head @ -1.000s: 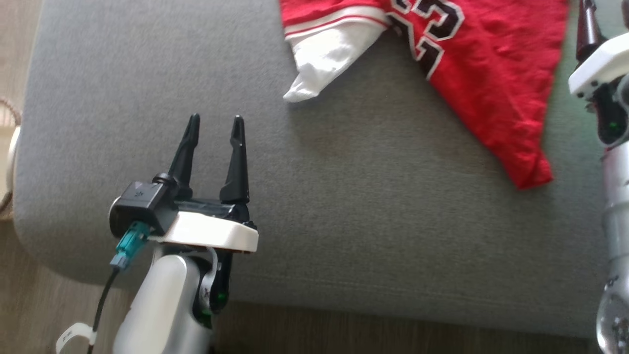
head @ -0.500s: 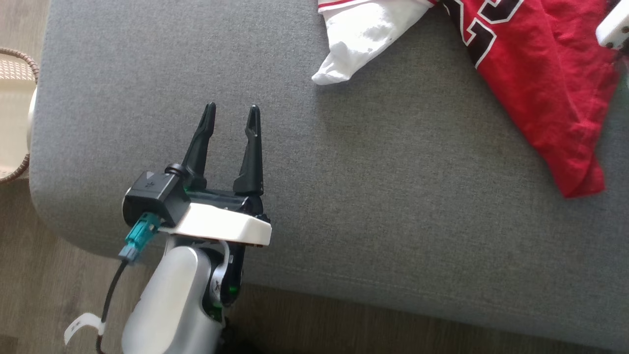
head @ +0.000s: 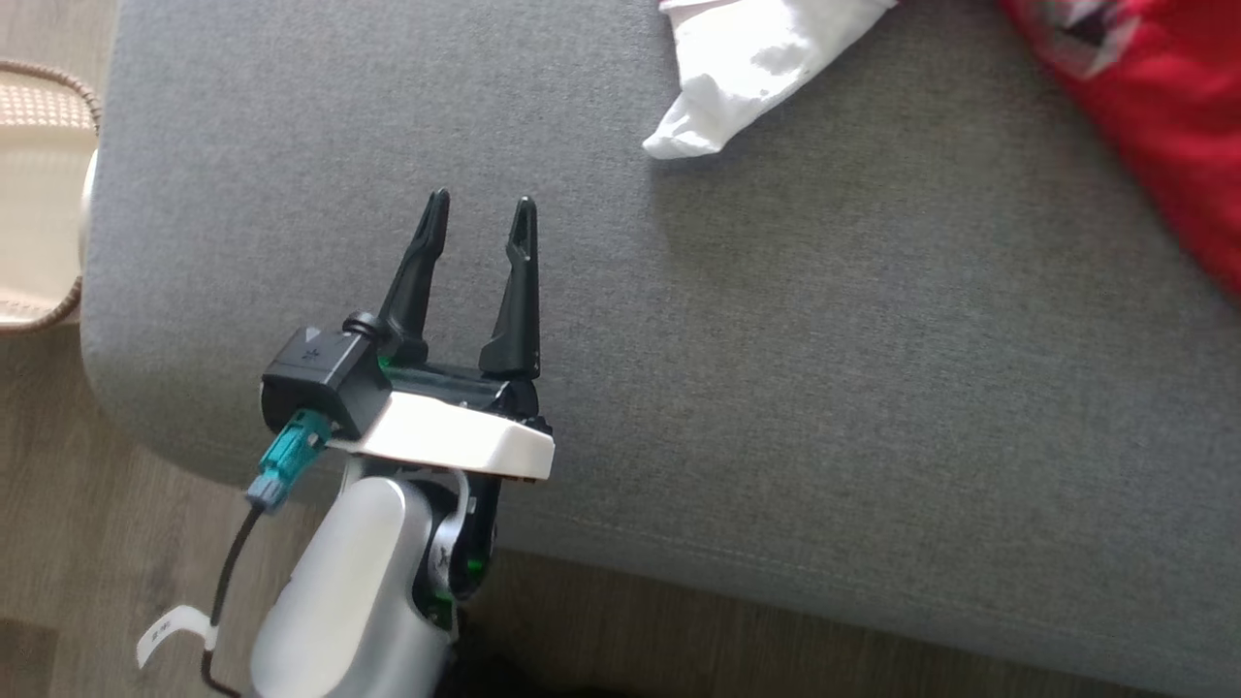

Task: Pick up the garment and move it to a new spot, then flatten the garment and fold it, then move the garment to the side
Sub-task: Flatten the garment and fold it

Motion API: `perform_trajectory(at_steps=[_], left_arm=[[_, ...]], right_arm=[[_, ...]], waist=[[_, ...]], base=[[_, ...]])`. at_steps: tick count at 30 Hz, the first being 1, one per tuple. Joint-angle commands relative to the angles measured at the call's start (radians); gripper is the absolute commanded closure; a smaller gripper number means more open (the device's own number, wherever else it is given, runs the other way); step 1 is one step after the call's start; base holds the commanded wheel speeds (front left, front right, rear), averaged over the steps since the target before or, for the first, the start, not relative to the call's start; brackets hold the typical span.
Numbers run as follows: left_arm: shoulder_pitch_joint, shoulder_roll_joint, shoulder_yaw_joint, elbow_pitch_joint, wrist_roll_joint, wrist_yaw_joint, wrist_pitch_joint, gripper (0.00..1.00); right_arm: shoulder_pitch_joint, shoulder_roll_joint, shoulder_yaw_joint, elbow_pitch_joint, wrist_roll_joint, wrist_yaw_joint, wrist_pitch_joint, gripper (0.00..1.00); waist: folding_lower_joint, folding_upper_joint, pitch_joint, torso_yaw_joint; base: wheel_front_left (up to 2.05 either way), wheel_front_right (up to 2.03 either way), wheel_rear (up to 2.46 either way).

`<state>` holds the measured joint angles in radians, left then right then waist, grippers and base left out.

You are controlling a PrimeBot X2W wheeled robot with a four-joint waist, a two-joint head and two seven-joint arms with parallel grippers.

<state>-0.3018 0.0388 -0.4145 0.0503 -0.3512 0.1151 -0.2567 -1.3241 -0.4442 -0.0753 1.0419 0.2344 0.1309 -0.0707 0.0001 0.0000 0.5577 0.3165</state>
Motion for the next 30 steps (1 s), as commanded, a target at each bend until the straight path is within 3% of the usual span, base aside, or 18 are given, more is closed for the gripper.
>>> perform_trajectory(at_steps=[1,10,11,12,20,30], left_arm=[[-0.018,0.011,0.022,-0.037,-0.006,0.005,-0.005,0.00],[-0.021,0.011,0.000,-0.048,-0.024,0.016,-0.005,0.00],[-0.022,0.011,0.000,-0.048,-0.024,0.018,-0.005,0.00],[-0.023,0.011,-0.001,-0.048,-0.025,0.019,-0.005,0.00],[-0.031,0.011,0.018,-0.040,-0.009,0.015,-0.005,0.00],[0.001,0.011,0.107,-0.006,0.056,-0.024,-0.005,0.00]], right_arm=[[-0.040,-0.008,-0.006,-0.020,-0.020,0.000,-0.023,1.00],[-0.141,-0.062,-0.050,0.095,-0.204,0.000,-0.077,1.00],[-0.143,-0.067,-0.068,0.110,-0.221,0.000,-0.078,0.55],[-0.143,-0.069,-0.091,0.125,-0.237,0.000,-0.080,0.00],[-0.105,0.015,-0.158,0.176,-0.304,0.000,-0.130,0.00],[0.021,0.211,-0.103,0.130,-0.171,0.000,-0.189,0.00]], waist=[[-0.0001,0.0000,0.005,0.010],[-0.0001,0.0000,0.025,0.040],[-0.0001,0.0000,0.027,0.040],[-0.0001,0.0000,0.027,0.038],[-0.0001,0.0000,-0.021,-0.010],[-0.0001,0.0000,-0.186,-0.167]], base=[[0.00,0.00,0.00],[0.00,0.00,0.00],[0.00,0.00,0.00],[0.00,0.00,0.00],[0.00,0.00,0.00],[0.00,0.00,0.00]])
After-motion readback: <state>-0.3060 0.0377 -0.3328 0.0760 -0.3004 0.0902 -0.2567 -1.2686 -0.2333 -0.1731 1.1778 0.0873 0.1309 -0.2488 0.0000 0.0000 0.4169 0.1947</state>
